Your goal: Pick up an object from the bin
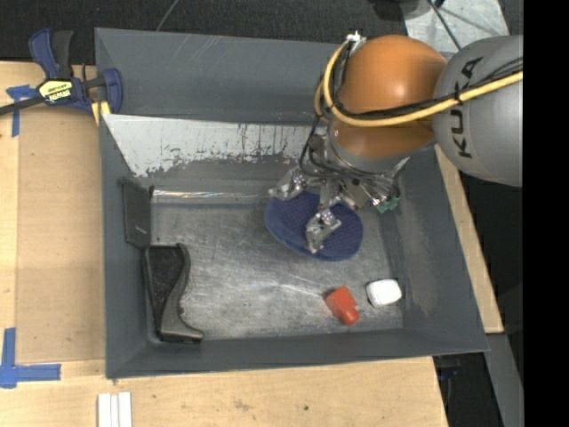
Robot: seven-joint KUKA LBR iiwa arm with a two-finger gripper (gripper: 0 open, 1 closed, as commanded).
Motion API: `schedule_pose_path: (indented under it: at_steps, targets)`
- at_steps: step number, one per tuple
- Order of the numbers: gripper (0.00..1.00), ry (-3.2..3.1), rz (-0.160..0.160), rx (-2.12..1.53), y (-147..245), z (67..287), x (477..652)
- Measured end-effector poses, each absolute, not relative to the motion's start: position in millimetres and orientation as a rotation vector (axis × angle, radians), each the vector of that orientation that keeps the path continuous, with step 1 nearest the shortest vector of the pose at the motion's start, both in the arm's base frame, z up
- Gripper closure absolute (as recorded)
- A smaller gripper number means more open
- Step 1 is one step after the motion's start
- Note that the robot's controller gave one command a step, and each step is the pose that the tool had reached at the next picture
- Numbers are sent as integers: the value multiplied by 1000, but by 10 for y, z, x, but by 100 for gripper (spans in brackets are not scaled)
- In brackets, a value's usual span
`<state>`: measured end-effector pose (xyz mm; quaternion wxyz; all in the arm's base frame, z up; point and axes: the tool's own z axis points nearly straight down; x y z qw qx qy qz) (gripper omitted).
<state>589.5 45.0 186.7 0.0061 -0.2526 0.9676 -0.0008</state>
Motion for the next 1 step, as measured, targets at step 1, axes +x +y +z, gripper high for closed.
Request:
schedule_pose_path:
  at_steps: [1]
  targets:
    - [100,3015,-3,-844,391,2402,5970]
